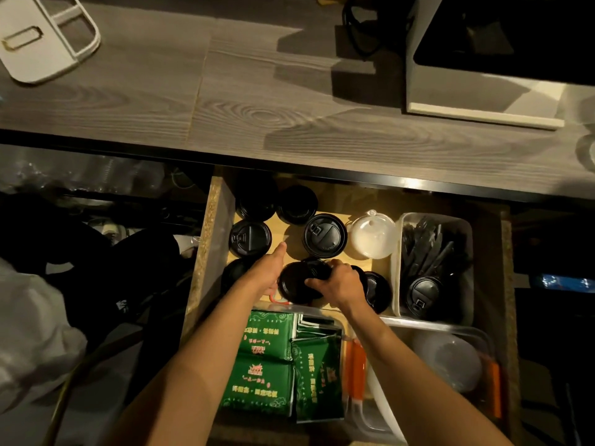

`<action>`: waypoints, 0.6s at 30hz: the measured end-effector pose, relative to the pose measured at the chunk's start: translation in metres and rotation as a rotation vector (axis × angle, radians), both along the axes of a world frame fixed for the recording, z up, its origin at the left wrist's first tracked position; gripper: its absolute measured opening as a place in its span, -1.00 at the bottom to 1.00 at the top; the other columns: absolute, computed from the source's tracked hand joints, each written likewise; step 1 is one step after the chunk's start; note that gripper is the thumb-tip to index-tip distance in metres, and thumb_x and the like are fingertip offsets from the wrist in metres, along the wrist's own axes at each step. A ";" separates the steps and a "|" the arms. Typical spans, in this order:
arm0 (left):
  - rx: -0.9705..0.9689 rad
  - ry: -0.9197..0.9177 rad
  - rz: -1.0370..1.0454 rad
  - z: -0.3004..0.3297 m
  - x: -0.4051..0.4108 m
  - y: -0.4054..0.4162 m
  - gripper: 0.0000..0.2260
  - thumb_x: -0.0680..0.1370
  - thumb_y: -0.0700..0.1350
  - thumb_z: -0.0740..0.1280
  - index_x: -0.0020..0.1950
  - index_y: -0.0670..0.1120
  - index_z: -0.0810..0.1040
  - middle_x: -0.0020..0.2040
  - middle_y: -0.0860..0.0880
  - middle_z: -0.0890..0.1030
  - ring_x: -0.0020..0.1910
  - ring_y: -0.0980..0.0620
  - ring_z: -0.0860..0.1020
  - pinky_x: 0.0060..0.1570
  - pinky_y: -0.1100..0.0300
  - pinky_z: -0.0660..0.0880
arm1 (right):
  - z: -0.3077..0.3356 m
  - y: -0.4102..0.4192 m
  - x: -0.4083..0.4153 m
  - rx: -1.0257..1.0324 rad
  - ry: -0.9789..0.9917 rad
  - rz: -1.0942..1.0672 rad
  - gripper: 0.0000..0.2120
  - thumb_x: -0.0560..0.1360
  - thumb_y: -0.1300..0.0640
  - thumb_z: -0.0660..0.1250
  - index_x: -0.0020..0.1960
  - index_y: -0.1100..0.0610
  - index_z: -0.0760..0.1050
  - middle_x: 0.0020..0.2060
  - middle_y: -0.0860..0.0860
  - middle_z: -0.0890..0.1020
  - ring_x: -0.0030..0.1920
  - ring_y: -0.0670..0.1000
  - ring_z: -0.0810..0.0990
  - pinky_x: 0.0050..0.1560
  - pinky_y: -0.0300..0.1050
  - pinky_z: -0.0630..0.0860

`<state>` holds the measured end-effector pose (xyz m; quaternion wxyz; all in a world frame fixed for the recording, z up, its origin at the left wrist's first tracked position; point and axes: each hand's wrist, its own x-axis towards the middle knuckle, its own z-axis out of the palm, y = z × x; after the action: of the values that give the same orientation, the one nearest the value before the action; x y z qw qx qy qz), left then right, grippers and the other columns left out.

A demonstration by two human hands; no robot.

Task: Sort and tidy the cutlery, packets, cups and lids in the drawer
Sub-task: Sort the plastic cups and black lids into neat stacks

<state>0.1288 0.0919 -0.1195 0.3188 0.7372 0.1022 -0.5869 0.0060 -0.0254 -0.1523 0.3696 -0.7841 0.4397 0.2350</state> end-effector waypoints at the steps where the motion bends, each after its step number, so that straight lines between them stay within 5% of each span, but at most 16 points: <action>1: -0.006 0.008 0.027 -0.001 0.000 -0.001 -0.34 0.66 0.29 -0.03 0.60 -0.12 0.18 0.55 -0.23 0.27 0.44 -0.25 0.38 0.34 -0.04 0.41 | -0.001 -0.002 0.001 0.006 0.012 -0.001 -0.39 0.35 -0.23 0.49 0.20 0.18 0.52 0.07 0.13 0.63 0.11 0.16 0.59 0.10 0.02 0.57; 5: -0.086 0.106 0.124 0.001 0.000 -0.002 -0.32 0.65 0.29 0.00 0.55 -0.20 0.24 0.49 -0.32 0.32 0.35 -0.32 0.46 0.30 -0.07 0.46 | 0.002 -0.005 0.002 0.098 0.031 0.006 -0.60 0.42 -0.10 0.49 0.02 0.21 0.60 -0.11 0.10 0.66 -0.10 0.08 0.63 -0.13 -0.07 0.54; 9: -0.129 0.099 0.091 0.003 -0.002 0.002 -0.34 0.66 0.28 -0.01 0.54 -0.21 0.27 0.46 -0.33 0.37 0.33 -0.28 0.49 0.28 -0.04 0.47 | 0.014 -0.005 -0.003 0.261 -0.116 -0.208 -0.83 0.46 0.11 0.48 -0.17 0.13 0.51 -0.28 0.06 0.59 -0.38 -0.04 0.50 -0.38 -0.23 0.41; 14: -0.165 -0.038 0.050 0.018 -0.002 0.006 -0.51 0.68 0.15 0.13 0.47 -0.15 0.39 0.41 -0.20 0.46 0.22 -0.15 0.54 0.22 0.02 0.52 | 0.056 -0.007 -0.020 0.542 -0.326 -0.440 -0.90 0.50 0.23 0.42 0.00 0.15 0.56 -0.07 0.23 0.69 -0.11 0.10 0.66 -0.08 -0.01 0.56; 18: -0.296 -0.052 0.071 0.049 -0.018 0.012 -0.59 0.62 0.17 0.24 0.40 0.00 0.47 0.31 -0.01 0.55 0.31 -0.05 0.51 0.32 -0.02 0.46 | 0.082 -0.002 -0.030 0.672 -0.448 -0.500 -0.80 0.54 0.21 0.36 0.16 0.21 0.55 0.02 0.18 0.70 0.08 0.20 0.66 0.13 0.09 0.54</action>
<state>0.1110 0.1035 -0.0703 0.4469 0.6931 0.0322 -0.5647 -0.0244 -0.0273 -0.0703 0.7338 -0.5227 0.4239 0.0931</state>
